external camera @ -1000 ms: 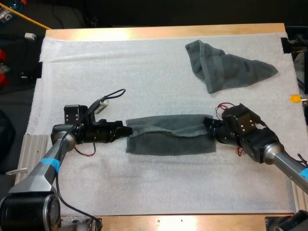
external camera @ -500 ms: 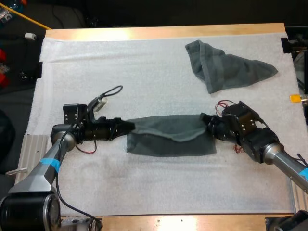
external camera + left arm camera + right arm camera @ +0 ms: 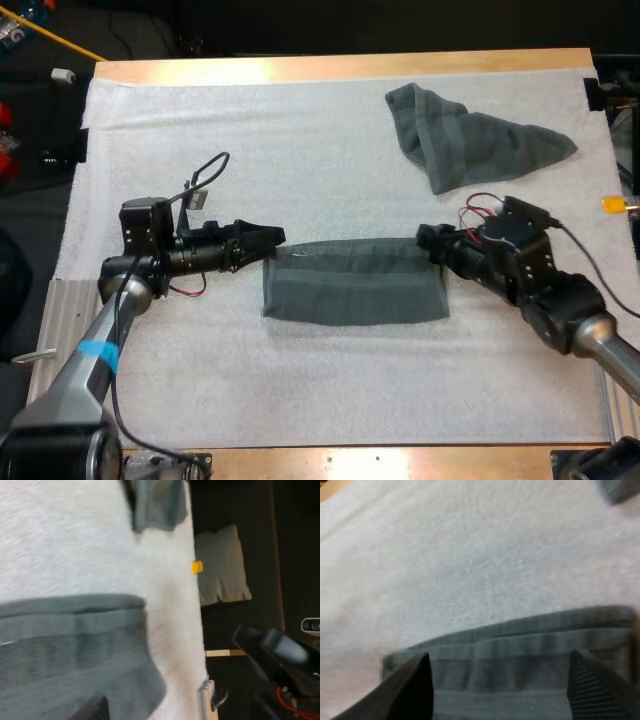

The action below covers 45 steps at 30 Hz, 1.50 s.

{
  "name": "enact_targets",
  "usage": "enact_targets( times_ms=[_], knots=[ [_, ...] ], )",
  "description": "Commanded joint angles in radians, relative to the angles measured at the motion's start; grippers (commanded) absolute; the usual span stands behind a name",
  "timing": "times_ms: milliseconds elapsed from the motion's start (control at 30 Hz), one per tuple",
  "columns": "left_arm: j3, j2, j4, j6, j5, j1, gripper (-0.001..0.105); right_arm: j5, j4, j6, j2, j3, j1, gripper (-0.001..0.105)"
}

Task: Pick towel from pile, fold and stack

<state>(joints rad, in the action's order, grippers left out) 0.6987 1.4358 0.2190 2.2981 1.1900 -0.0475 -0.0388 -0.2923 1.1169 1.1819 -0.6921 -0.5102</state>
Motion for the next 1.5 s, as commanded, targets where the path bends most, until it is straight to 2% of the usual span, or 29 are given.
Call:
enact_targets(
  times_ms=[0, 67, 300, 467, 600, 700, 767, 967, 1133, 1300, 1400, 1467],
  knots=[
    [0.005, -0.032, 0.003, 0.006, 0.011, -0.002, 0.056, 0.025, -0.050, 0.042, -0.026, -0.007, 0.007, 0.058],
    [0.005, -0.081, 0.025, 0.006, 0.011, -0.002, 0.056, 0.045, -0.146, 0.100, -0.069, -0.007, 0.007, 0.058],
    [0.005, -0.243, 0.116, 0.006, -0.006, -0.002, 0.056, 0.073, -0.385, 0.183, -0.185, -0.007, 0.007, 0.058],
    [0.005, -0.391, 0.210, -0.012, -0.101, -0.002, 0.056, 0.082, -0.498, 0.212, -0.270, -0.007, 0.007, 0.058],
    [0.005, -0.491, 0.306, -0.047, -0.145, -0.002, 0.056, 0.087, -0.532, 0.212, -0.320, -0.007, 0.007, 0.058],
    [0.005, -0.567, 0.416, -0.100, -0.202, -0.002, 0.056, 0.087, -0.576, 0.216, -0.342, -0.025, 0.007, 0.058],
    [0.005, -0.622, 0.523, -0.160, -0.274, -0.002, 0.056, 0.087, -0.618, 0.250, -0.344, -0.052, 0.007, 0.058],
    [0.005, -0.711, 0.743, -0.287, -0.463, 0.058, 0.056, 0.104, -0.640, 0.277, -0.344, -0.100, 0.007, 0.058],
    [0.005, -0.769, 0.876, -0.329, -0.572, 0.155, 0.056, 0.163, -0.633, 0.277, -0.340, -0.103, 0.007, 0.058],
    [0.005, -0.806, 0.891, -0.312, -0.595, 0.233, 0.056, 0.159, -0.594, 0.277, -0.296, -0.103, 0.021, 0.058],
    [0.005, -0.808, 0.891, -0.306, -0.595, 0.258, 0.056, 0.103, -0.559, 0.277, -0.245, -0.103, 0.064, 0.058],
    [0.005, -0.808, 0.891, -0.306, -0.594, 0.261, 0.056, 0.026, -0.526, 0.284, -0.194, -0.103, 0.115, 0.058]
  ],
)
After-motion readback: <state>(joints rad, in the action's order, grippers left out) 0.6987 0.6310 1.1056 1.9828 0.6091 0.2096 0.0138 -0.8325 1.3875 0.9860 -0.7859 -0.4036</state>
